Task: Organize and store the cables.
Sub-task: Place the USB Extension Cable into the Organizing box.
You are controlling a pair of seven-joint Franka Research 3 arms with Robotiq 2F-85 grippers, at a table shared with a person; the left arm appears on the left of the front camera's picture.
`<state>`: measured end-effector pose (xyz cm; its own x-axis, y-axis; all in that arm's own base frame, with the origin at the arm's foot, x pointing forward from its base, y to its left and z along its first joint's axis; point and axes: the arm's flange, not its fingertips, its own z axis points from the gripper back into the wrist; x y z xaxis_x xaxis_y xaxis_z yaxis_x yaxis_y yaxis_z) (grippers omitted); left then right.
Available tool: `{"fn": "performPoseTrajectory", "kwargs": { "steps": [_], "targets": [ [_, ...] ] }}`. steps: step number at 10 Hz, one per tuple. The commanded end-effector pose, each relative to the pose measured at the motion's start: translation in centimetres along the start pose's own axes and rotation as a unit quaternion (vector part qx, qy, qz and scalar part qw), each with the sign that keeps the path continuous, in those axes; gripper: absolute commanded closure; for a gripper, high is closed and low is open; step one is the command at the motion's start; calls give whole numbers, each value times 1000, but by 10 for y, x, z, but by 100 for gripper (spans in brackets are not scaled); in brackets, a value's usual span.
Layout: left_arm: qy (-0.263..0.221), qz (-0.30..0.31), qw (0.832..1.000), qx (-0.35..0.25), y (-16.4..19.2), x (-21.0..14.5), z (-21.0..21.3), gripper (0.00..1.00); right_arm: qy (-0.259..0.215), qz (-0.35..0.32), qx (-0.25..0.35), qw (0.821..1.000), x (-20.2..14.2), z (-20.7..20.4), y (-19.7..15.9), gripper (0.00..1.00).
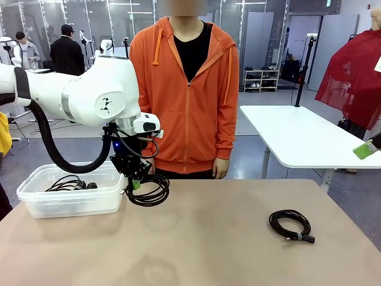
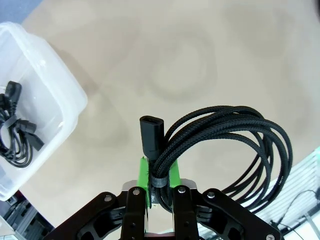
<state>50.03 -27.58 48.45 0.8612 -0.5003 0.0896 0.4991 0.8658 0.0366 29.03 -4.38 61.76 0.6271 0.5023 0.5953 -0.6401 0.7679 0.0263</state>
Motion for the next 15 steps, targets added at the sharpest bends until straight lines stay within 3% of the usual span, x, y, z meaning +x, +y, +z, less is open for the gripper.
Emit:
{"fn": "performPoseTrajectory", "kwargs": {
  "steps": [1, 2, 7, 15],
  "targets": [
    [0, 13, 1000, -1, 46, -4, 26, 82, 1, 2, -2, 1000, 0, 0, 0, 0],
    [-5, -33, 999, 11, 68, -7, 31, 82, 1, 2, -2, 1000, 0, 0, 0, 0],
    [-53, 133, 990, 10, 180, 3, 28, 82, 1, 2, -2, 1000, 0, 0, 0, 0],
    [-38, 283, 957, 49, 249, 35, -57, 82, 1, 2, -2, 1000, 0, 0, 0, 0]
  ]
}}
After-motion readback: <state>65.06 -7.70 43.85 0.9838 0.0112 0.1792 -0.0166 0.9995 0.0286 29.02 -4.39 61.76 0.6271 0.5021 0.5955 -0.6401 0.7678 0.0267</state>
